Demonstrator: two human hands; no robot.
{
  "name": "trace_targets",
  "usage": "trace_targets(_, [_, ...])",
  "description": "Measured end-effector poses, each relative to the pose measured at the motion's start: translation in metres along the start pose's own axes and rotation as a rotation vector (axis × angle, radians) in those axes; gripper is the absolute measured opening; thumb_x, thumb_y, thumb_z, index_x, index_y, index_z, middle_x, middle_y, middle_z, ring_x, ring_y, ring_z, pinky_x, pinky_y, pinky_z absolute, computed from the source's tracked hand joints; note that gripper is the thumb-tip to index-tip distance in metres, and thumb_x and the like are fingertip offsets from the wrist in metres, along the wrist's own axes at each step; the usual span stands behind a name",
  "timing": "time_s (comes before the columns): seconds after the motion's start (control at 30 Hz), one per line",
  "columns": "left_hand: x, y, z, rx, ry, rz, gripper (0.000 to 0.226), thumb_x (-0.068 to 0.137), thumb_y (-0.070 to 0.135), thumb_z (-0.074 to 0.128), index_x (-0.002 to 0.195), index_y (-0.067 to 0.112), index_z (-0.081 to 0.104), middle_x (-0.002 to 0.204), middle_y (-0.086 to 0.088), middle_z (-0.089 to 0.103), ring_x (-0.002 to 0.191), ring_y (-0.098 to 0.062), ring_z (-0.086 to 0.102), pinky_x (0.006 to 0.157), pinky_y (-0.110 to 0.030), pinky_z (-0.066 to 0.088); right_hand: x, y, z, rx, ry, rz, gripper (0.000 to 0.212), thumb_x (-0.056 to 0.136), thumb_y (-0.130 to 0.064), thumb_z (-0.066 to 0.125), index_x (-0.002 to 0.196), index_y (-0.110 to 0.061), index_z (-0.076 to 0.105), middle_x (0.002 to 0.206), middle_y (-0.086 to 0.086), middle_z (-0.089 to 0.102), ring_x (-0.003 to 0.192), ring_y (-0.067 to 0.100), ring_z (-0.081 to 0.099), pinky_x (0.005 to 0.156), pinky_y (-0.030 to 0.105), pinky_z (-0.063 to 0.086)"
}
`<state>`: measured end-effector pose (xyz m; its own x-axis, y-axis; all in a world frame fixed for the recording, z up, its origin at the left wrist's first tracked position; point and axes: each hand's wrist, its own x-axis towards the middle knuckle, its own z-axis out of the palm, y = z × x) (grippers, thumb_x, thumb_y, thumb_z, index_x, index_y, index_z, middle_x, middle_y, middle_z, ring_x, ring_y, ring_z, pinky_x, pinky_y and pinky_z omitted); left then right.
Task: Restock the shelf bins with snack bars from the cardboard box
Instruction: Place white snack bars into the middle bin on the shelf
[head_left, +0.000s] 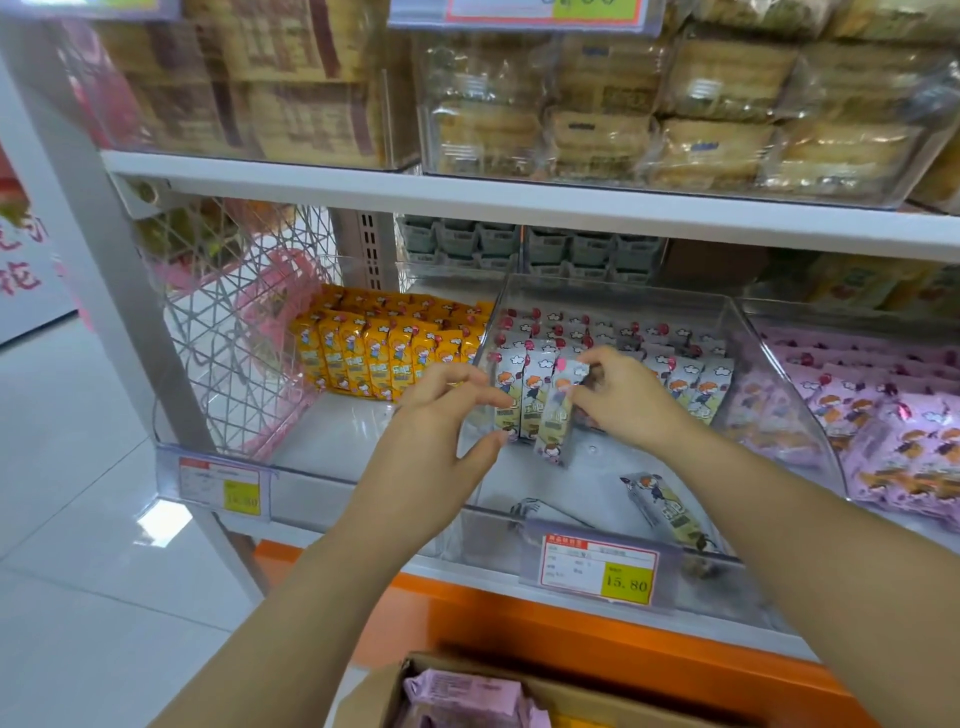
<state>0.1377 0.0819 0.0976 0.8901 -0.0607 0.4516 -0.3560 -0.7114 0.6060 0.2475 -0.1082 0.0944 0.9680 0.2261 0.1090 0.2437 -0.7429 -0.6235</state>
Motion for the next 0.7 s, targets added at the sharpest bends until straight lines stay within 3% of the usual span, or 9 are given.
trace_targets(0.17, [0.001,0.000,0.001,0.004,0.008,0.006,0.023,0.084,0.012,0.070,0.106,0.020,0.068,0.115,0.009,0.045,0.118,-0.016,0.048,0.096,-0.013,0.029,0.001,0.003,0.003,-0.083,0.144,-0.097,0.035,0.090,-0.011,0.062,0.125,-0.009,0.058,0.120,0.009,0.058,0.092,0.012,0.050,0.080,0.015,0.035])
trace_targets(0.33, [0.001,-0.001,0.002,0.005,0.015,0.013,0.023,0.083,0.012,0.072,0.104,0.019,0.069,0.115,0.009,0.046,0.118,-0.019,0.049,0.098,-0.026,0.035,0.000,0.003,0.001,-0.096,0.160,-0.138,0.037,0.085,-0.008,0.068,0.121,-0.010,0.061,0.122,0.009,0.054,0.097,0.021,0.058,0.091,0.025,0.042])
trace_targets(0.43, [0.001,-0.001,0.002,0.002,0.020,0.015,0.023,0.082,0.011,0.072,0.104,0.020,0.068,0.115,0.008,0.046,0.117,-0.021,0.049,0.098,-0.029,0.036,-0.005,0.005,-0.009,-0.066,0.150,-0.115,0.037,0.083,-0.009,0.070,0.119,-0.010,0.061,0.110,0.003,0.055,0.090,0.017,0.055,0.085,0.026,0.045])
trace_targets(0.5, [0.001,-0.001,0.002,-0.001,0.019,0.007,0.023,0.083,0.012,0.071,0.104,0.021,0.068,0.116,0.007,0.047,0.117,-0.020,0.049,0.098,-0.028,0.035,-0.011,0.009,-0.018,-0.132,0.040,-0.009,0.032,0.083,-0.015,0.071,0.114,-0.011,0.062,0.108,0.004,0.060,0.090,0.019,0.056,0.083,0.031,0.048])
trace_targets(0.63, [0.000,0.000,0.003,-0.007,0.012,-0.006,0.023,0.083,0.013,0.071,0.104,0.022,0.068,0.118,0.004,0.048,0.119,-0.019,0.048,0.098,-0.025,0.033,-0.031,0.016,-0.025,-0.542,-0.434,0.244,0.047,0.085,-0.026,0.067,0.121,0.002,0.057,0.121,0.017,0.060,0.093,0.026,0.064,0.078,0.035,0.054])
trace_targets(0.7, [0.000,0.002,0.003,-0.006,0.013,-0.010,0.023,0.083,0.013,0.071,0.104,0.022,0.068,0.118,0.005,0.047,0.119,-0.019,0.048,0.098,-0.023,0.032,-0.036,0.019,-0.022,-0.570,-0.500,0.281,0.049,0.086,-0.021,0.066,0.125,0.005,0.054,0.127,0.021,0.056,0.095,0.027,0.065,0.080,0.037,0.057])
